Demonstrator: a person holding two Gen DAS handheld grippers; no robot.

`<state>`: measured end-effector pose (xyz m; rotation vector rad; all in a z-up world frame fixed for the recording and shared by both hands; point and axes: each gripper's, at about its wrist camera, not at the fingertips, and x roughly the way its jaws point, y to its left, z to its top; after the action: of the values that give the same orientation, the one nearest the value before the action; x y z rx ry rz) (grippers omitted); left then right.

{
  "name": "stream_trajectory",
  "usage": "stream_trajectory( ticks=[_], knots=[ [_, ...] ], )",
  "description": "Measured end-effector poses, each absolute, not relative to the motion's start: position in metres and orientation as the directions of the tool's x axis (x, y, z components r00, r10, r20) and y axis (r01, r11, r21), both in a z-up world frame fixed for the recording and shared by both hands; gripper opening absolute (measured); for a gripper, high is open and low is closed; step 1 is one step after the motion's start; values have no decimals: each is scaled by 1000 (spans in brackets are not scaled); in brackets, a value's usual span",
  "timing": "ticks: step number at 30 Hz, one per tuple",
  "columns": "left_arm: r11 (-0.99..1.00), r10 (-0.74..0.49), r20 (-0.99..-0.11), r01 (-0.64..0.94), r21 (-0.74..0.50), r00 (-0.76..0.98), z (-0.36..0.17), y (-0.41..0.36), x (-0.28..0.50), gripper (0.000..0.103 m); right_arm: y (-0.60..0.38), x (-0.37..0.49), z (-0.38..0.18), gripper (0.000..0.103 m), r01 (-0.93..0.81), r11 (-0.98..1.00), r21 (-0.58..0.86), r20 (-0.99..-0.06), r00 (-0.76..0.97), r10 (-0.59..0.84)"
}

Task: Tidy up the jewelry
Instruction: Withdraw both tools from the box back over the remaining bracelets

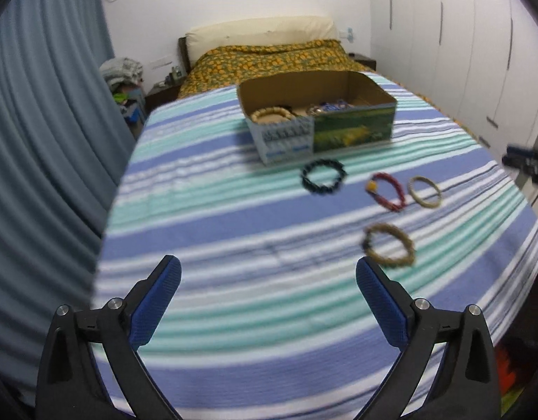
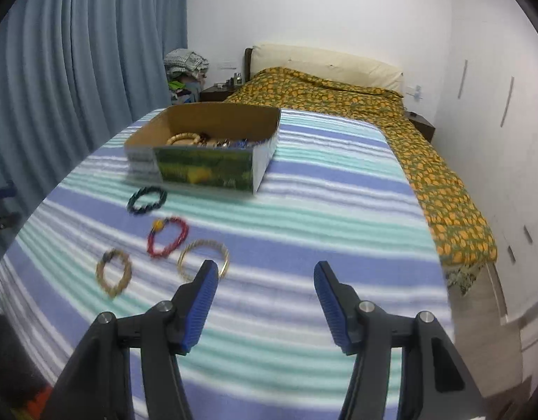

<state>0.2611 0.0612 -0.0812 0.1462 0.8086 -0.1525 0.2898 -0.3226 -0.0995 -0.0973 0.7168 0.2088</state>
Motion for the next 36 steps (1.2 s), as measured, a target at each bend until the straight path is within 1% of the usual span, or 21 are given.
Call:
stream_trajectory(
  ticks=[4, 8, 11, 15, 24, 29, 36],
  knots=[
    [991, -111, -724, 128, -32, 680, -112, 44, 241, 100, -312, 254, -131, 58, -206, 979, -9, -643, 751, 152],
    [992, -123, -725, 94, -81, 678, -134, 31, 233, 100, -295, 237, -154, 58, -205, 979, -6, -630, 761, 155],
    [993, -117, -716, 99, -67, 689, -144, 18, 232, 100, -285, 229, -165, 58, -216, 976, 1, -617, 769, 170],
    [993, -115, -702, 97, -66, 703, -149, 6, 236, 100, -273, 231, -179, 58, -229, 973, 17, -631, 753, 188],
    [995, -97, -686, 72, -65, 721, -156, -1, 250, 100, -271, 237, -176, 58, -212, 977, 27, -603, 776, 185],
    [997, -78, -696, 62, -49, 714, -166, -4, 252, 100, -274, 246, -187, 58, -194, 979, 54, -629, 755, 184],
    [997, -74, -706, 52, -52, 704, -174, -3, 252, 100, -273, 249, -195, 58, -191, 980, 64, -639, 746, 187]
  ],
)
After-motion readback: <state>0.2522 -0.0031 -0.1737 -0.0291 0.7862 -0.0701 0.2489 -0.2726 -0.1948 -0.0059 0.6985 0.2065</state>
